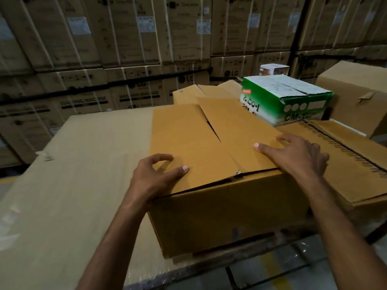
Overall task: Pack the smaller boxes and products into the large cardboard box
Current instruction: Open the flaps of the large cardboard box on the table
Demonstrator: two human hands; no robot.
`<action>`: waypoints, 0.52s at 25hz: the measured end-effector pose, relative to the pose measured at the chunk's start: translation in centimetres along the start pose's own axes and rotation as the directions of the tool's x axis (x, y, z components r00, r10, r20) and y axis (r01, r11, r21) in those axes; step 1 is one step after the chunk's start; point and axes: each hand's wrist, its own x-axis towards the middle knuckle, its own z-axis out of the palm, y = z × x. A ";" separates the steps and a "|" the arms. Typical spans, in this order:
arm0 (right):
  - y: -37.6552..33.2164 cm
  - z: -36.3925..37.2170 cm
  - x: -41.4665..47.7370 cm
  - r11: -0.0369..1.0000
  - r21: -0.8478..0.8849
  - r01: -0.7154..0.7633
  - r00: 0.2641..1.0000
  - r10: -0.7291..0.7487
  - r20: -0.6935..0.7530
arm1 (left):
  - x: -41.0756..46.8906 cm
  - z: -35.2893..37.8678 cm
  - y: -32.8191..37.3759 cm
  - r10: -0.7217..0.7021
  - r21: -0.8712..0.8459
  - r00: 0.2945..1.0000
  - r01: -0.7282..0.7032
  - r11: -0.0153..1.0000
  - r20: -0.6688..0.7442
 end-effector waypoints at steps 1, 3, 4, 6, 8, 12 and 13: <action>-1.5 -0.4 -1.0 1.000 0.016 0.020 1.000 -0.019 -0.008 | -0.8 -1.9 0.0 -0.008 0.002 1.000 0.008 1.000 -0.004; -5.0 -1.1 -3.0 0.997 0.023 0.076 0.997 -0.076 -0.015 | -2.8 -5.7 -0.7 -0.017 -0.015 0.999 0.017 1.000 -0.031; -6.8 -1.3 -4.1 0.994 0.030 0.108 0.994 -0.108 -0.021 | -4.0 -7.9 -1.4 -0.014 -0.030 0.999 0.012 0.999 -0.052; -10.4 -1.3 -6.4 0.986 0.053 0.159 0.986 -0.156 -0.055 | -5.5 -11.9 -2.8 -0.007 -0.052 0.994 0.001 0.999 -0.109; -13.8 0.2 -8.4 0.975 0.078 0.206 0.975 -0.198 -0.099 | -6.0 -16.1 -4.1 -0.009 -0.050 0.983 -0.001 0.999 -0.182; -21.4 6.7 -14.0 0.954 0.190 0.232 0.969 -0.211 -0.125 | -4.7 -25.8 -7.3 0.031 0.021 0.970 -0.026 0.999 -0.241; -23.3 8.6 -15.6 0.949 0.219 0.227 0.972 -0.207 -0.113 | -4.1 -28.3 -8.3 0.050 0.046 0.968 -0.039 0.998 -0.247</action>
